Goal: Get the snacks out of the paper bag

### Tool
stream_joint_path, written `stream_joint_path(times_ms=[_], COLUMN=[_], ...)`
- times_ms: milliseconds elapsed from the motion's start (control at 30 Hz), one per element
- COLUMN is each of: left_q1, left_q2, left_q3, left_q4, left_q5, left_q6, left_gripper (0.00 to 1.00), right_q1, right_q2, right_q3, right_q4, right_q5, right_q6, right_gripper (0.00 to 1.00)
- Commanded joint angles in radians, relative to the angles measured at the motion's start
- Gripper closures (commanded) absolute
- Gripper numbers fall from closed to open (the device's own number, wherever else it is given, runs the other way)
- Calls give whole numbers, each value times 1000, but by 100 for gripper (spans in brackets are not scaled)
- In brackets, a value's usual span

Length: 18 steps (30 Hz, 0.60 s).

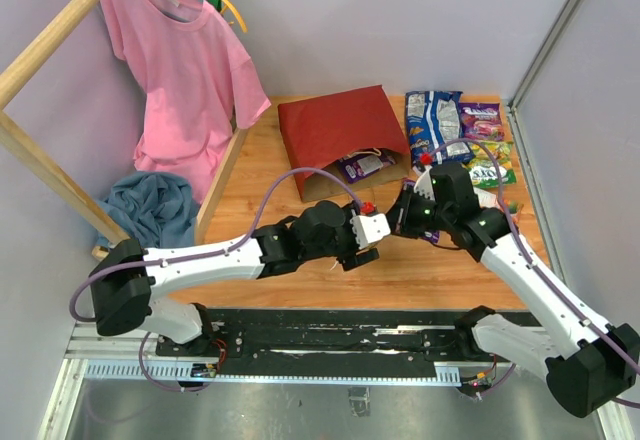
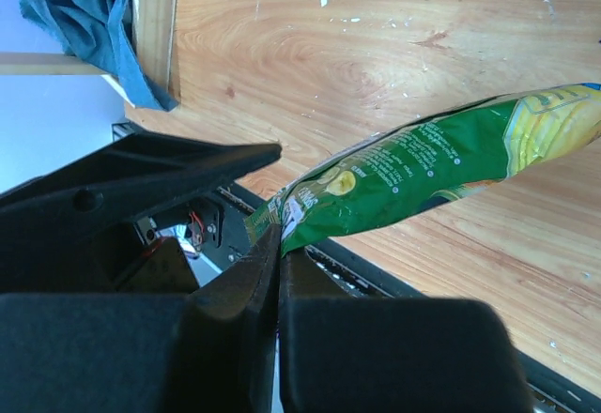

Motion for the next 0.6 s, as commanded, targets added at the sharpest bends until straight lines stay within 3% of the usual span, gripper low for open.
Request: stream_joint_path(times_ms=[0,100,133,200,300,333,367,400,433,467,567], left_q1=[-11,-12,-12,-11,-10,-11,-6,4,23,51,104], left_q2=[34,66,82,111,129,125,117,106,92,68,-61], left_q3=[42,58,72,106,125,118,107,98,91,81,17], left_q4=[103,97,79,33,-11,-12,-12,-17,-29,-45,-48], left_q5=[-136,-140,-138,-140,-124,-125,-138,-160,-169,-157,-116], left_q6=[3,4,1,-18,-43,-54,-67,-92,-127,-166,-255], left_gripper=[28,49,60,96,99,100,100,99,99,99,99], right_q1=[-24,-33,-36,-50,-101,-127,-153,-186,-222,-258,-367], right_q2=[-13,-18,-23,-30,-41,-40,-36,-31,-24,-17,-20], right_q3=[-13,-14,-15,-18,-25,-27,-23,-15,-1,13,24], right_q4=[73,76,77,76,78,77,69,47,18,-12,-55], right_q5=[-76,-90,-92,-97,-126,-144,-158,-167,-174,-181,-206], right_q6=[6,6,5,5,1,-5,-15,-36,-54,-69,-108], right_gripper=[99,99,99,99,98,86,54,28,15,3,2])
